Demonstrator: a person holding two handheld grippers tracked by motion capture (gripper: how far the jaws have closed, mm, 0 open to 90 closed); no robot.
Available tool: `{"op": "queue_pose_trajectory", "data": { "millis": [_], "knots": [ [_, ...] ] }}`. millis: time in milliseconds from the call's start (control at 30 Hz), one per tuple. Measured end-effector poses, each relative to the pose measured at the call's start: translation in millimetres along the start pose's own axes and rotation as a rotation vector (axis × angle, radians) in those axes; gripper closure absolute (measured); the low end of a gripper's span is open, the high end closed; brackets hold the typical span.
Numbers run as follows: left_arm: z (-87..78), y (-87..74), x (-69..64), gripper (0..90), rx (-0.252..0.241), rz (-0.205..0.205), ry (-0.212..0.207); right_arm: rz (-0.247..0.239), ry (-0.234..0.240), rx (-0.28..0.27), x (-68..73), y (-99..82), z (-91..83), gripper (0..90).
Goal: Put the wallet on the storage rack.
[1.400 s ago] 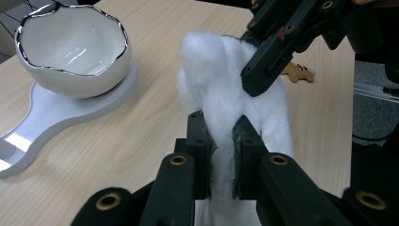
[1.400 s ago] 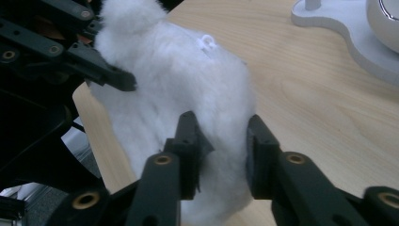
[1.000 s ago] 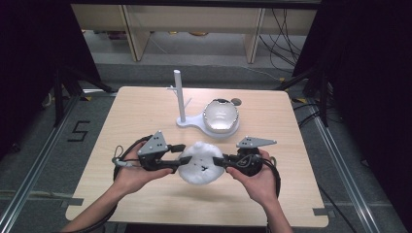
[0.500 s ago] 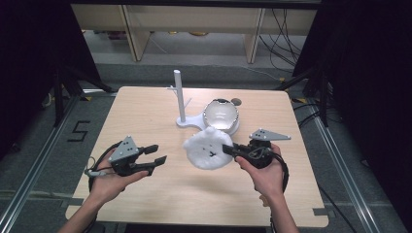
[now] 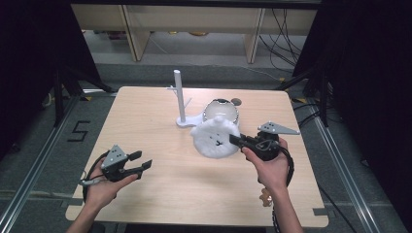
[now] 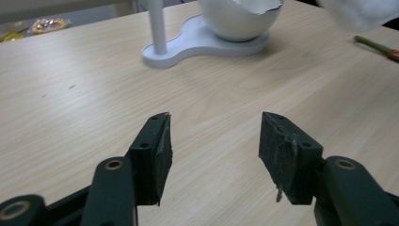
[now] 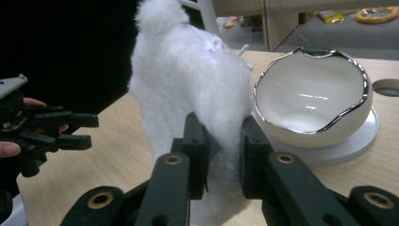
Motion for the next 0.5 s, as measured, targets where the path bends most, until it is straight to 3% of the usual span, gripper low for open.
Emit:
{"op": "queue_pose_trajectory", "data": {
  "millis": [67,133,167,200,233,300,367,500],
  "knots": [
    [2.9,-5.2,3.5,41.7,0.002,-0.012,0.014,-0.002,-0.001,-0.009,-1.1,1.6,-1.0,77.4],
    [4.8,-9.5,5.4,41.0,0.006,-0.025,0.026,0.033,-0.003,-0.022,-0.2,3.1,-2.2,77.4],
    [4.8,-9.5,5.4,40.8,0.006,-0.025,0.026,0.007,-0.019,-0.020,-2.6,4.3,-3.0,77.4],
    [6.2,-12.8,6.5,40.7,0.009,-0.033,0.037,0.021,-0.017,-0.009,-2.6,5.0,-3.9,77.4],
    [7.5,-14.8,7.0,40.6,0.007,-0.038,0.032,-0.001,-0.024,-0.019,-4.4,5.5,-3.8,77.4],
    [8.6,-17.7,7.2,40.5,0.014,-0.038,0.034,0.030,-0.021,-0.027,-3.2,6.2,-3.5,77.4],
    [8.9,-19.3,7.5,40.5,0.016,-0.040,0.042,0.006,-0.025,-0.030,-6.3,7.5,-3.7,77.3],
    [10.4,-20.6,7.2,40.4,0.011,-0.044,0.037,0.026,-0.034,-0.032,-6.7,10.2,-4.1,77.4]
  ]
}}
Point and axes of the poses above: each handheld gripper's, and its own axes: z roughly forward along the jaws, y roughly out of its top, x roughly to its left, the point moved 1 cm from there along z, roughly forward along the jaws, and after that the axes turned 11 degrees about y, right-handed, at the moved point
